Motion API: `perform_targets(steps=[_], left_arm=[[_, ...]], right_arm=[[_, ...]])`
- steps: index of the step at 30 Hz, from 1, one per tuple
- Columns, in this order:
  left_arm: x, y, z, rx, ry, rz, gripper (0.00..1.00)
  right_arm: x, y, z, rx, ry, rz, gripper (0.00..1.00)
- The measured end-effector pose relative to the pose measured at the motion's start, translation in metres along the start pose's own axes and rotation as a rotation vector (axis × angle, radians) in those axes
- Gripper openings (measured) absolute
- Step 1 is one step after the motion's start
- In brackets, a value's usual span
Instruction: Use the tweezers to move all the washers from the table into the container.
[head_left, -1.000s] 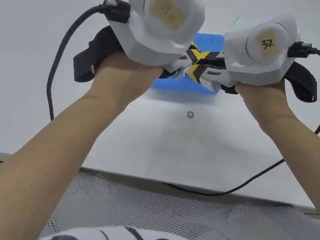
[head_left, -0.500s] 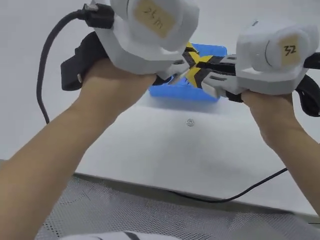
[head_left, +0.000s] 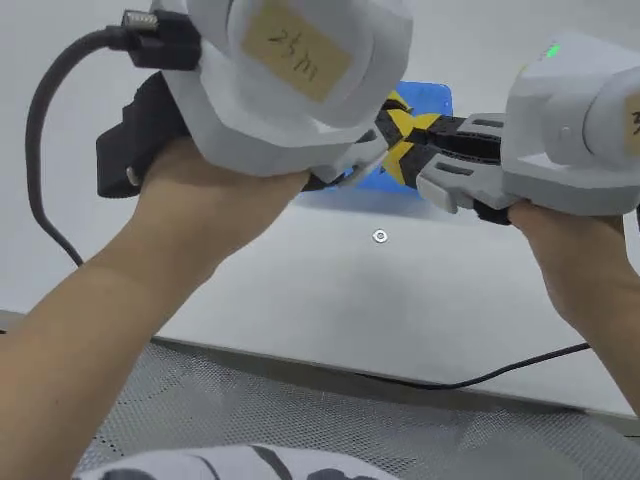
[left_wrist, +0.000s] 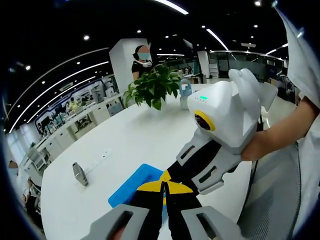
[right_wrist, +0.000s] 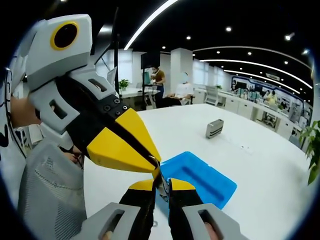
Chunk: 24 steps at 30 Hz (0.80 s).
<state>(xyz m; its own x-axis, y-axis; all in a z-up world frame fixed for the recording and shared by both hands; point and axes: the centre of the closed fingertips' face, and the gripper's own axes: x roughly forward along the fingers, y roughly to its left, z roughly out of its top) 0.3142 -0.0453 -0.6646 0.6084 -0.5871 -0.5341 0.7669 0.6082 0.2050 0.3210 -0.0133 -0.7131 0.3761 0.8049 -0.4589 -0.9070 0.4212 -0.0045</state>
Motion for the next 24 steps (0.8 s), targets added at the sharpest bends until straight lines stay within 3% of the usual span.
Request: perform_targets(steps=[2, 9, 12, 24], left_arm=[[-0.001, -0.009, -0.004, 0.014, 0.002, -0.021, 0.0], [0.005, -0.016, -0.015, -0.006, 0.024, -0.053, 0.0], [0.006, -0.026, -0.022, -0.028, 0.038, -0.07, 0.0], [0.012, -0.034, -0.034, -0.048, 0.061, -0.091, 0.0]], right_arm=[[0.0, 0.004, -0.008, -0.004, 0.018, 0.004, 0.06], [0.003, 0.013, -0.021, 0.055, 0.029, 0.039, 0.06], [0.005, 0.017, -0.03, 0.055, 0.057, 0.059, 0.06], [0.008, 0.016, -0.048, 0.086, 0.103, 0.064, 0.06]])
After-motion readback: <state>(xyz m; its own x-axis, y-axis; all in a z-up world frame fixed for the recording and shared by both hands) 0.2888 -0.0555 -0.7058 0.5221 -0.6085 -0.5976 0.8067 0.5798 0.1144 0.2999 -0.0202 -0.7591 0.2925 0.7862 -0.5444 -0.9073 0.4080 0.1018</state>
